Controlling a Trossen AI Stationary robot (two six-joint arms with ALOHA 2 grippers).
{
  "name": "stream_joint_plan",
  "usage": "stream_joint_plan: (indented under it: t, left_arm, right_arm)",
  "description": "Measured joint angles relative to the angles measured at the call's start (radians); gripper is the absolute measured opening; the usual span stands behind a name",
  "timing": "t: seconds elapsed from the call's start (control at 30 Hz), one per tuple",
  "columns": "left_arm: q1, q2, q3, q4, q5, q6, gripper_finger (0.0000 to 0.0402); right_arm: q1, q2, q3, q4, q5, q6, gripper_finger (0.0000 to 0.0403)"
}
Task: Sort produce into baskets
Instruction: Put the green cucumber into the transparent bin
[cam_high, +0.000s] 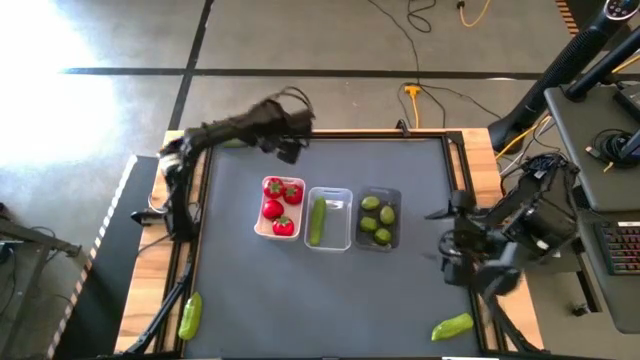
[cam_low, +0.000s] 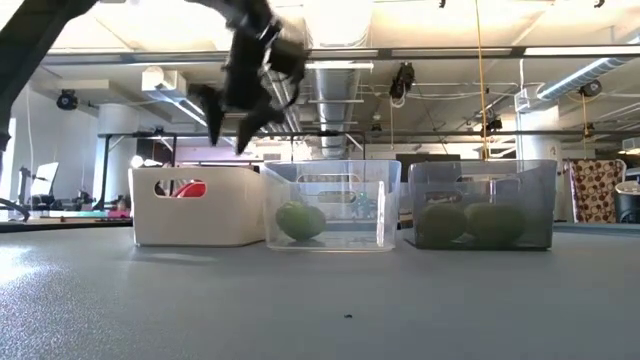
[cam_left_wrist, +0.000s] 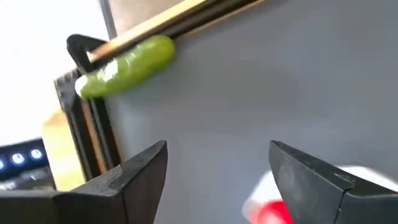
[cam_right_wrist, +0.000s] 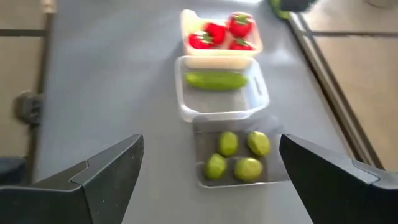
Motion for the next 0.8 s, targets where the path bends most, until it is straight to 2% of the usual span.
stream_joint_plan:
  t: [0.1, 0.23, 0.33, 0.43, 0.57, 0.7, 0.8]
  left_arm:
    - [0.113, -0.053, -0.132, 0.075, 0.005, 0.277, 0.0258]
    - [0.255, -0.075, -0.259, 0.153, 0.006, 0.740, 0.0258]
    - [0.346, -0.070, -0.318, 0.227, 0.008, 1.071, 0.0258]
    - [0.411, -0.045, -0.355, 0.296, -0.002, 1.297, 0.0258]
    - [0.473, -0.006, -0.366, 0.390, -0.021, 1.453, 0.0254]
    - [0.513, 0.044, -0.353, 0.449, -0.040, 1.469, 0.0243]
    - [0.516, 0.062, -0.339, 0.428, 0.068, 1.434, 0.0234]
  right_arm:
    - [-0.113, 0.000, -0.016, 0.002, 0.000, -0.007, 0.0368]
    - [-0.284, 0.002, -0.018, 0.016, -0.001, -0.035, 0.0368]
    - [-0.413, 0.002, -0.018, 0.067, -0.009, -0.110, 0.0368]
    - [-0.539, 0.002, -0.018, 0.139, -0.023, -0.194, 0.0368]
    - [-0.679, 0.005, -0.018, 0.219, -0.102, -0.291, 0.0368]
    - [-0.782, 0.013, -0.018, 0.229, -0.190, -0.343, 0.0368]
    - [-0.825, 0.014, -0.018, 0.229, -0.242, -0.355, 0.0368]
